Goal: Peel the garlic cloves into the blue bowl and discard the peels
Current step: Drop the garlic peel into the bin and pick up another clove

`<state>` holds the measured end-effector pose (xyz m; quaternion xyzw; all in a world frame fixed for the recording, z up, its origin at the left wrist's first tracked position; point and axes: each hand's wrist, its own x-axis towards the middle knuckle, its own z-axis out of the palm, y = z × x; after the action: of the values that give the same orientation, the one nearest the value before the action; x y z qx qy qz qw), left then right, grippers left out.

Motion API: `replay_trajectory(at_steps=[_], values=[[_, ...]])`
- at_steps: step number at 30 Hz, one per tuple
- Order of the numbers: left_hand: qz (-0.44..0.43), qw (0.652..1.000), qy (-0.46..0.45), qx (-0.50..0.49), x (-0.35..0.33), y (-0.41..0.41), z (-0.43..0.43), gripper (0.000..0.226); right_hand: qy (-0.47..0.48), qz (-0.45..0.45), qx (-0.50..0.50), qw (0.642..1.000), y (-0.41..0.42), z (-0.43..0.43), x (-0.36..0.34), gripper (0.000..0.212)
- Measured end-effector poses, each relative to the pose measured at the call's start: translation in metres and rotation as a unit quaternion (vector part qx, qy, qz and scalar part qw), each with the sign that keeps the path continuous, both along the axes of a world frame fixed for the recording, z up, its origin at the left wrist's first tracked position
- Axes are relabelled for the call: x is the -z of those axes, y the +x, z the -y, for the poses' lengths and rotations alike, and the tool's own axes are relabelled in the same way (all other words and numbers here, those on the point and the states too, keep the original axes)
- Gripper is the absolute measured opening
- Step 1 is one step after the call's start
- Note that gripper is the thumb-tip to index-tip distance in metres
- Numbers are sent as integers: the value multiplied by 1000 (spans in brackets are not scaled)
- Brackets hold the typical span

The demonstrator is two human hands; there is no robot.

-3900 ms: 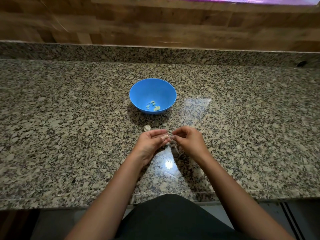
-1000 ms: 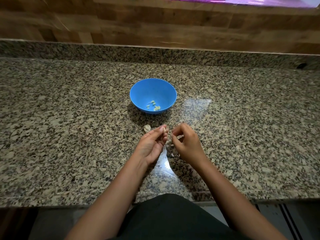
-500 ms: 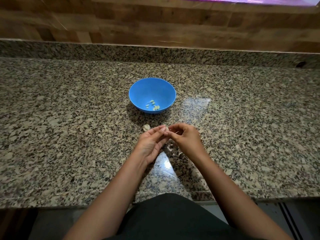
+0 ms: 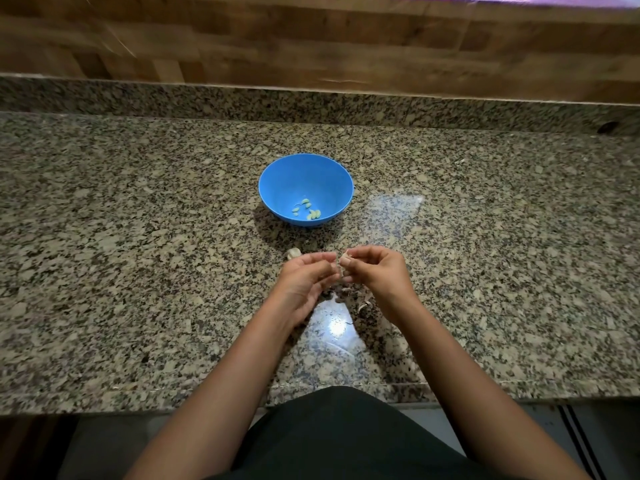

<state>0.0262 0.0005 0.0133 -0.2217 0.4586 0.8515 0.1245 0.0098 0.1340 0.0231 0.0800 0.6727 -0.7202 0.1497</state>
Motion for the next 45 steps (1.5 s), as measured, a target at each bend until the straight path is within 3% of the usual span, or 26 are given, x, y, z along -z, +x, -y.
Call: replay_trajectory(at_steps=[8,16,21,24,27,43,45], values=[[-72,986,-150,17,4,-1,-2,16,15,-4,-9,1000,-1,3,-2,8],[-62,994,-88,11,4,-3,-1,8,28,-38,-5,999,2,3,-6,7],[-13,1000,14,5,6,2,2,10,99,-37,-54,993,1,5,-9,24],[10,998,67,-19,8,3,6,6,205,-79,-72,973,3,6,-10,12],[11,995,99,-30,9,3,7,6,247,-118,-86,958,6,8,-12,8],[1,997,69,-18,1,4,5,9,231,-153,-45,960,5,8,-1,8],[4,997,71,-12,1,3,5,9,264,-171,-56,948,5,8,1,9]])
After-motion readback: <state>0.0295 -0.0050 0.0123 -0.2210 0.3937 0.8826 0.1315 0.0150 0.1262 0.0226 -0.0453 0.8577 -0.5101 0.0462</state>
